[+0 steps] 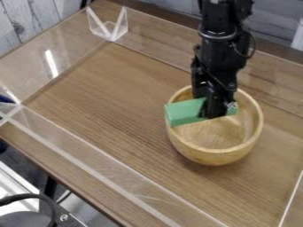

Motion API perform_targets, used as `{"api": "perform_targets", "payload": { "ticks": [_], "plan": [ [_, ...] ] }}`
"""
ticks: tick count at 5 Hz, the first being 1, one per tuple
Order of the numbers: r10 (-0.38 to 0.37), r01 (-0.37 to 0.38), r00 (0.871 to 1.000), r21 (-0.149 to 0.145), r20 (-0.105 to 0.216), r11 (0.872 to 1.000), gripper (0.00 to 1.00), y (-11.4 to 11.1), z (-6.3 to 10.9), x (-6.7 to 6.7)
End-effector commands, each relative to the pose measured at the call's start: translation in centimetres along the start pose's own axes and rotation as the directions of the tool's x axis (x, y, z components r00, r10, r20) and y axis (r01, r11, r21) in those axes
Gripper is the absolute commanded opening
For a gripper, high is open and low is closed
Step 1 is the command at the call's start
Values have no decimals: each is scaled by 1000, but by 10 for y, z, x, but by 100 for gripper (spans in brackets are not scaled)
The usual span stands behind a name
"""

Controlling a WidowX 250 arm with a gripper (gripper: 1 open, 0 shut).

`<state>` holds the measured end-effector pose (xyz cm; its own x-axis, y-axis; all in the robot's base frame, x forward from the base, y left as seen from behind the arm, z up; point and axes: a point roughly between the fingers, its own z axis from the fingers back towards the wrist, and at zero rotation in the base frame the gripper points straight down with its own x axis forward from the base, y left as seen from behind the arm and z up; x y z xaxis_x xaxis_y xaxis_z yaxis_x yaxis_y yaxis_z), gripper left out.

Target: Put the green block in the brown bowl

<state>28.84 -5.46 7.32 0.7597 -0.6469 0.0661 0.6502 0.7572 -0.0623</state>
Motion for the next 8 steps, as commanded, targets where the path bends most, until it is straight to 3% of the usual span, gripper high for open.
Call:
{"api": "perform_targets", "payload": {
  "ticks": [1,5,6,8],
  "plan": [
    [-25,25,999,12,29,1000,0,-3,3,8],
    [-50,50,999,-4,20,999,0,-6,-9,14],
    [-51,51,999,-6,18,999,100,-6,-8,15],
    [-44,44,999,4,25,999,100,-4,3,15]
  ]
}}
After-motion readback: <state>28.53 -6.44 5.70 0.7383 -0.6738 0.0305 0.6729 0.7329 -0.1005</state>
